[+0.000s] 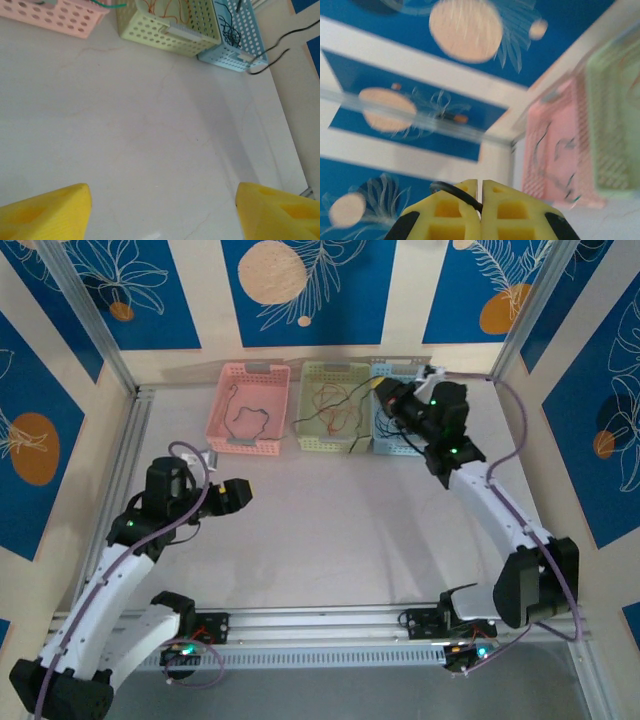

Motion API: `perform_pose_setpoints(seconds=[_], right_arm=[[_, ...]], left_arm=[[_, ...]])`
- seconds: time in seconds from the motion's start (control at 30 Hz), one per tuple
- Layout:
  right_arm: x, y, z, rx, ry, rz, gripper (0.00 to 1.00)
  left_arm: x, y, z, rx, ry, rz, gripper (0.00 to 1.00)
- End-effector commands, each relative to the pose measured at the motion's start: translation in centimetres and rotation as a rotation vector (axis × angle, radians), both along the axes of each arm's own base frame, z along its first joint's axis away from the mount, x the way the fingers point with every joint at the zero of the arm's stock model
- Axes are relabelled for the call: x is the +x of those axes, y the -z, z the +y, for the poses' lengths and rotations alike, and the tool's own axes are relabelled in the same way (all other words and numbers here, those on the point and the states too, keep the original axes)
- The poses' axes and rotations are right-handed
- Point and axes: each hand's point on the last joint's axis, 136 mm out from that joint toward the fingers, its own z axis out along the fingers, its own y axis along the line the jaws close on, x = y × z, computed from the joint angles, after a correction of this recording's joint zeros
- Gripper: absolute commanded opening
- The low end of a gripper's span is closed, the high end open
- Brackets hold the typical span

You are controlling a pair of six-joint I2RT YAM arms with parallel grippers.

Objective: Untangle the cables

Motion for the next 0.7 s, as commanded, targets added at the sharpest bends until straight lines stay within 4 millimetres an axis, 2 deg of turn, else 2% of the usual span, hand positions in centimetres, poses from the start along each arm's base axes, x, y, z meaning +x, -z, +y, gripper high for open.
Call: perform_pose_setpoints(seconds=[0.0,0.13,0.27,0.43,0.67], right_arm=[[1.5,2.2,-5.6,-0.201,0.208,0.063,0.00],[4.4,3.9,-10.9,-0.238,0.369,0.123,0.00],[8.0,6.1,-14.2,-0.222,0.419,0.190,0.00],[11.5,9.6,-16.6,-0.242,0.473,0.276,0.00],[14.6,12.9,-18.3,-0.271,0.521,0.348,0.00]], left_arm=[[-1.3,0.3,1.2,0.088,0.002,0.009,0.77],[-1.9,0.6,1.5,0.104,0.006,0.012,0.77],[-2.1,1.1,1.4,0.103,0.008,0.027,0.77],[-2.2,1.4,1.4,0.100,0.010,0.033,0.77],[-2.0,1.7,1.3,0.105,0.013,0.043,0.78]])
